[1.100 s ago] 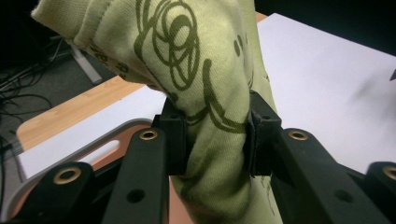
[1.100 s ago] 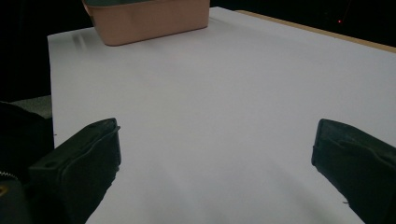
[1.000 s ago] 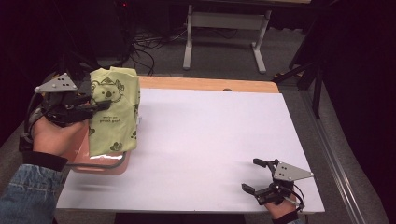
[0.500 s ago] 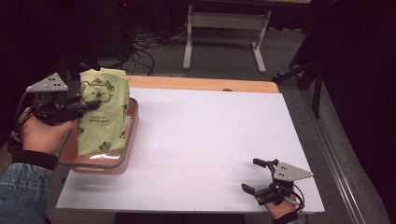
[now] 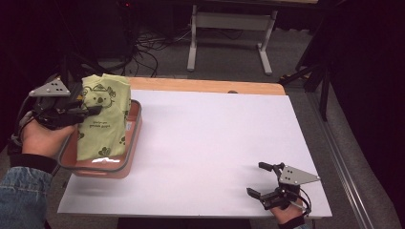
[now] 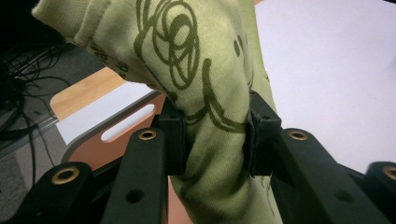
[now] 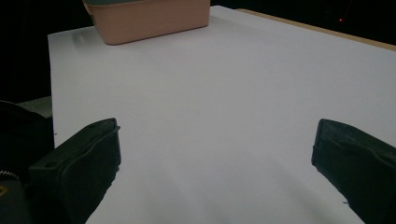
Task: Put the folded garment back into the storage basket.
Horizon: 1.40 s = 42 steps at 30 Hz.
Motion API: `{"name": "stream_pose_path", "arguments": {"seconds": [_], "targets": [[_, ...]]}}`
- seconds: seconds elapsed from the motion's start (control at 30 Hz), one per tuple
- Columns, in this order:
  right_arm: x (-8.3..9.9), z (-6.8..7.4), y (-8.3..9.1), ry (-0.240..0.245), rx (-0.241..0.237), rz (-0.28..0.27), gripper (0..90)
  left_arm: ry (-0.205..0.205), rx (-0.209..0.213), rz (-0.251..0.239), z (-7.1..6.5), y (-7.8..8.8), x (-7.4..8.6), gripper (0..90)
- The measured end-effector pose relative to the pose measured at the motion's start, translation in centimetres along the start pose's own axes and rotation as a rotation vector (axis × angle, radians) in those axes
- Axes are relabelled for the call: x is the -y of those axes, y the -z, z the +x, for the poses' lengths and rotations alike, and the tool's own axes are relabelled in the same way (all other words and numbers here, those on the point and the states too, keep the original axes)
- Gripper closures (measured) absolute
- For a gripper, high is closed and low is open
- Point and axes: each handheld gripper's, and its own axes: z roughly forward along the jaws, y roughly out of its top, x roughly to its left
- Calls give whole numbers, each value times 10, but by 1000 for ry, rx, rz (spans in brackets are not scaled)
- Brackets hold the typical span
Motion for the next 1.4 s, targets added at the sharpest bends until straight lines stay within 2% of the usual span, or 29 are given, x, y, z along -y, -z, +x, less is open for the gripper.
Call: {"name": "stream_pose_path", "arguments": {"seconds": [0.57, 0.93, 1.2, 1.4], "targets": [[0, 0, 0, -1, 1, 1, 18, 20, -3, 25, 6, -25, 20, 669], [0, 0, 0, 1, 2, 0, 18, 56, -10, 70, 13, -40, 33, 668], [0, 0, 0, 1, 2, 1, 18, 87, 11, 106, 15, -50, 41, 667], [0, 0, 0, 0, 0, 0, 19, 95, 17, 137, 16, -56, 44, 667]]}}
